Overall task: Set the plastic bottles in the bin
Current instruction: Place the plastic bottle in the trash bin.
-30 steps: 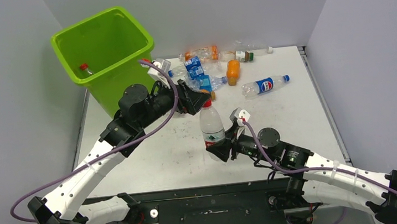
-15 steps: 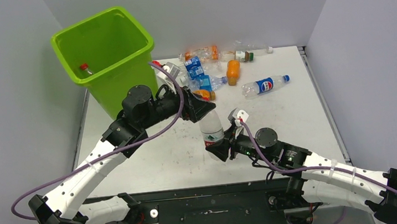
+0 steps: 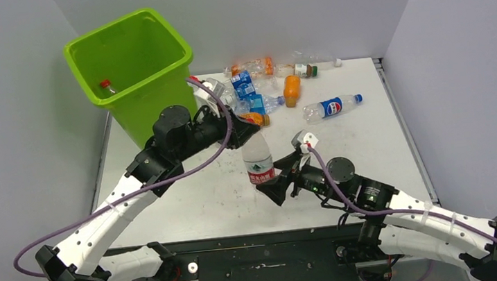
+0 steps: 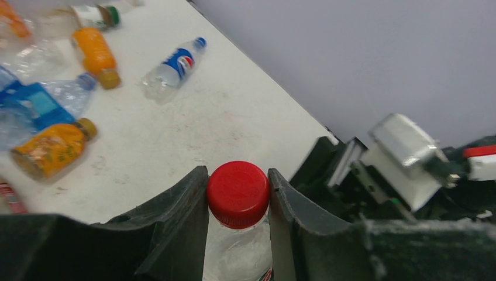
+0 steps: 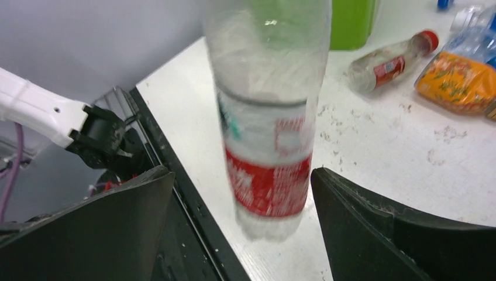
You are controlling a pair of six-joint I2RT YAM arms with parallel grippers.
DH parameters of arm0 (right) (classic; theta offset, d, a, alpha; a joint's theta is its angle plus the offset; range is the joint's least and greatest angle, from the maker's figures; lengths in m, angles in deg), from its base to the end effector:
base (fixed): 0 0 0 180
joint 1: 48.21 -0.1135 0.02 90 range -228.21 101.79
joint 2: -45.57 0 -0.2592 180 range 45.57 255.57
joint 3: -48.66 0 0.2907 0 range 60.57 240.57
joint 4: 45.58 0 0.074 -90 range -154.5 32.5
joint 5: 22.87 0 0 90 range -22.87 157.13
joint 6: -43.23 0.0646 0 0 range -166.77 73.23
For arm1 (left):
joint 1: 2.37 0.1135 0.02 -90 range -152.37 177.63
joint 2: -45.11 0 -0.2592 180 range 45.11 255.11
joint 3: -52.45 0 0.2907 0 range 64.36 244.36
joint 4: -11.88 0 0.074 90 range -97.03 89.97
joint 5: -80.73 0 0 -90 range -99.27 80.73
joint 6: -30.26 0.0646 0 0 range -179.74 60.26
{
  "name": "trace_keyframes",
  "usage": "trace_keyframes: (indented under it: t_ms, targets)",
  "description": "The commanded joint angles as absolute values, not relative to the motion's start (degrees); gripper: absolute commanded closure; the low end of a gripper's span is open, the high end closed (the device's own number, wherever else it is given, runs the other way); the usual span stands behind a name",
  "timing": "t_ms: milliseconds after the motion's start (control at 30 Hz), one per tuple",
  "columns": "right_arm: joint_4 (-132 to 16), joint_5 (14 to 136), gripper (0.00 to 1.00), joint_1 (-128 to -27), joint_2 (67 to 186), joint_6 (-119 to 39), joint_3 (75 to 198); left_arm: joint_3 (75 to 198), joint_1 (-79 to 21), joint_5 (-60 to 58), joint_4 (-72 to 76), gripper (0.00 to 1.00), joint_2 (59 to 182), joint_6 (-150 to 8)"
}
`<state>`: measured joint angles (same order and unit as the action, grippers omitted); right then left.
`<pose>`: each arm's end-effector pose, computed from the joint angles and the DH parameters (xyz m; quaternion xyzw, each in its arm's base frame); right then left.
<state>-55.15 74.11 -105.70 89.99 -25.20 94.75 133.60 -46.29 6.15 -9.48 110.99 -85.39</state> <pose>0.1343 0.2254 0.2844 -0.2701 0.7037 0.4526 0.4764 0.2258 -0.2413 0.4122 0.2056 0.7134 -0.4599 0.4872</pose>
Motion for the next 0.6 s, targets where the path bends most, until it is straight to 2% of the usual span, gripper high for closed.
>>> trace_keyframes:
  t_ms: [0, 133, 233, 333, 433, 567]
  targets:
    - [-60.02, 70.56, 0.1, -106.3, 84.5, -25.22, 101.5, 142.08, -40.45, -5.81, -10.56, 1.0, 105.87, -78.57]
    - [-62.86, 64.31, 0.1, -106.3, 79.39, -24.59, 101.31, 147.26, -38.27, -22.42, -6.2, 1.0, 103.42, -70.29]
    - [-62.93, 57.18, 0.1, -106.25, 76.65, -23.16, 98.85, 145.66, -37.22, -30.45, 9.41, 1.0, 100.82, -64.5]
    - [-63.26, 50.55, 0.09, -106.3, 74.4, -22.24, 96.83, 147.42, -36.56, -37.62, 18.47, 1.0, 102.43, -56.66]
    - [-62.98, 40.03, 0.09, -106.25, 69.42, -18.85, 92.08, 151.51, -34.69, -41.04, 23.44, 1.0, 106.64, -50.31]
    - [-62.04, 36.18, 0.1, -106.28, 63.57, -17.29, 87.77, 159.81, -30.26, -43.45, 22.89, 1.0, 114.31, -46.75]
